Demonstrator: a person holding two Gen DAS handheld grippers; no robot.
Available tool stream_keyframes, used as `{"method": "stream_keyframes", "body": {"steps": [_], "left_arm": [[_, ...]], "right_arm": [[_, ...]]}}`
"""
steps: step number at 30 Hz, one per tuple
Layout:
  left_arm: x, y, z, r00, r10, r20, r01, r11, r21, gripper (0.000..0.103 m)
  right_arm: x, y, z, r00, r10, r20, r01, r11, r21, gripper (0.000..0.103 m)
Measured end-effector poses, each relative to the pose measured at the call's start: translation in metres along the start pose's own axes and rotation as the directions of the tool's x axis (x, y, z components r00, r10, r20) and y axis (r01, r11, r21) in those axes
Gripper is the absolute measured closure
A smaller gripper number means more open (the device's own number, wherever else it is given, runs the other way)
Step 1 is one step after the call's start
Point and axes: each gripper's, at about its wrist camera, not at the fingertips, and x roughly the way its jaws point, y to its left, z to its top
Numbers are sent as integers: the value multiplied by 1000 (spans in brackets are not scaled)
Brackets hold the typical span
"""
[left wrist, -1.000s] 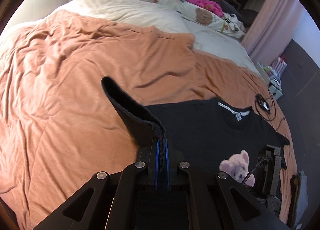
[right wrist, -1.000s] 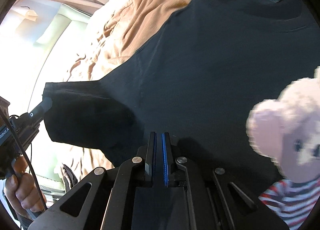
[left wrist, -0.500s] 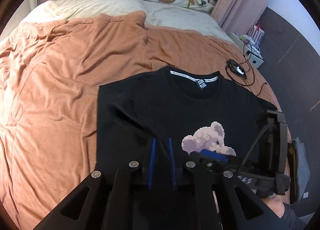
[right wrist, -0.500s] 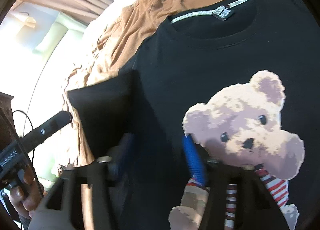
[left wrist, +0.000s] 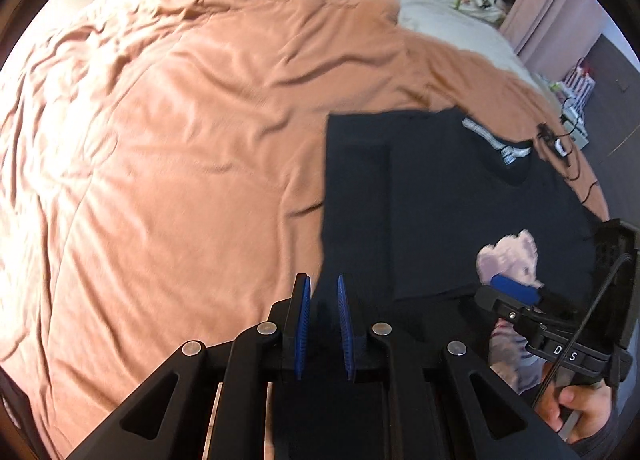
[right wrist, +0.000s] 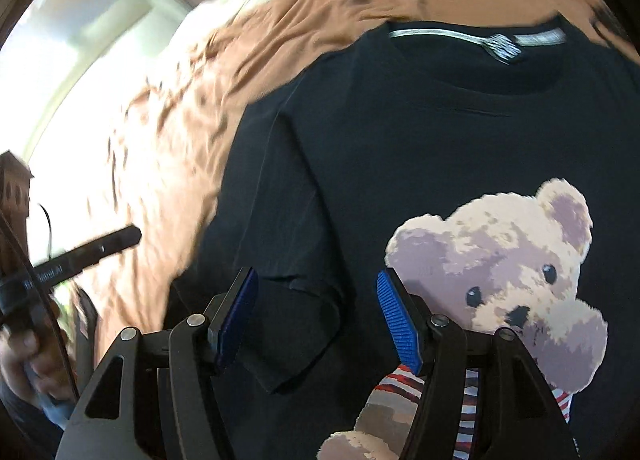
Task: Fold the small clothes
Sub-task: 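Fold the sleeve and side panel inward over the bear print with left gripper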
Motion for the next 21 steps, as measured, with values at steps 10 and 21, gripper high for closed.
{"method": "stream_keyframes", "body": {"steps": [10,21], "left_arm": [[37,19,-26,996,5,-94,-6,1000,-8,88],[49,29,-34,995,-13,-100,10,999,-31,78]], "right_arm": [[38,51,-6,963,-266,-41,246,932,-265,43],[36,35,11,935,-345,78,354,917,-184,48]]}}
